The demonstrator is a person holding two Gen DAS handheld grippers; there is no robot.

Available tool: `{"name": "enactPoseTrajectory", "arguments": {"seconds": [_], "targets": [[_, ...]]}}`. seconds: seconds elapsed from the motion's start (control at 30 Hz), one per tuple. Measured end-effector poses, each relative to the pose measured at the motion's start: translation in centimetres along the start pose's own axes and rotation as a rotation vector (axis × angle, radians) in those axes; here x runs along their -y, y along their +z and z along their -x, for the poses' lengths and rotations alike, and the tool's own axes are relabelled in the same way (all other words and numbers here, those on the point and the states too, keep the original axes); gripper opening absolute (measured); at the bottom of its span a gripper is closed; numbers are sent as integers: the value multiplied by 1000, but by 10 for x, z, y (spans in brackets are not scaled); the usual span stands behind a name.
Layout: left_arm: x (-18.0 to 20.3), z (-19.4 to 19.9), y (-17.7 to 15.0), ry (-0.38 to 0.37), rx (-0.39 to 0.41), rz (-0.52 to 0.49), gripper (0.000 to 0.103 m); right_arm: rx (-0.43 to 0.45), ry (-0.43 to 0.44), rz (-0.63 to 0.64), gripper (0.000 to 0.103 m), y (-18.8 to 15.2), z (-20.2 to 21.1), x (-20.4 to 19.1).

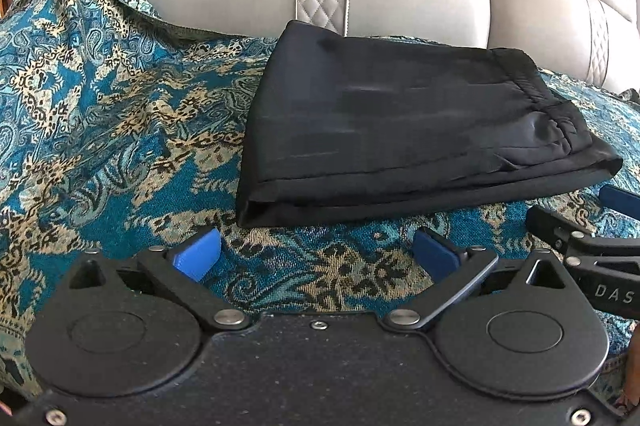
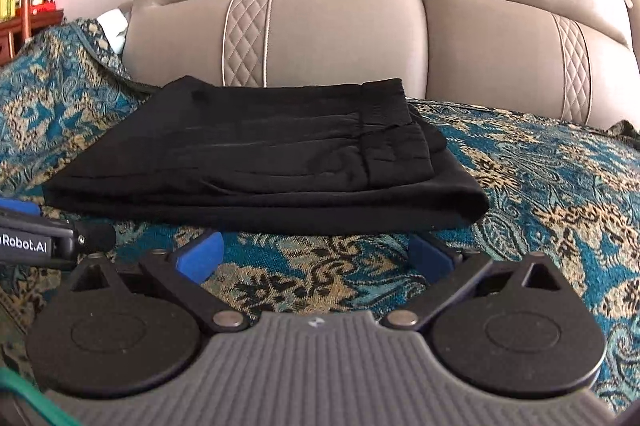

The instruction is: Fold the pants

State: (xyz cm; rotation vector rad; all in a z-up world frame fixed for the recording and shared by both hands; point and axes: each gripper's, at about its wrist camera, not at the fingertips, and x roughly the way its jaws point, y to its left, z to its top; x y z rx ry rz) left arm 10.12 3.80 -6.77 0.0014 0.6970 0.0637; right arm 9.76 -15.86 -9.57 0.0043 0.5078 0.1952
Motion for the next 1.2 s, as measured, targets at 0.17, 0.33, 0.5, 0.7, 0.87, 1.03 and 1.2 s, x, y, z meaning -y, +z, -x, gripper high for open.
{"name": "enactPoseTrajectory", "arguments": {"seconds": [0.17, 0.33, 0.5, 0.7, 0.87, 1.03, 1.2], "targets": [[-2, -2, 1, -16, 9, -5, 103, -25, -7, 32, 103, 2, -4, -5], [-3, -3, 2, -24, 11, -6, 103, -35, -13, 33, 103, 3, -8, -5], [-2, -2, -3, -17, 35, -6, 103, -36, -11, 33, 103, 4, -8, -4], [-1, -2, -1, -8, 27, -2, 103, -36, -6, 34, 103, 3, -9, -3], [-1, -3, 0, -8, 25, -2, 103, -35, -5, 34, 103, 3, -9, -3], [-1, -3, 0, -8, 24, -2, 103, -35, -5, 34, 103, 3, -8, -3], [-1, -4, 0, -6, 24, -1, 103, -35, -5, 34, 103, 4, -8, -3]]}}
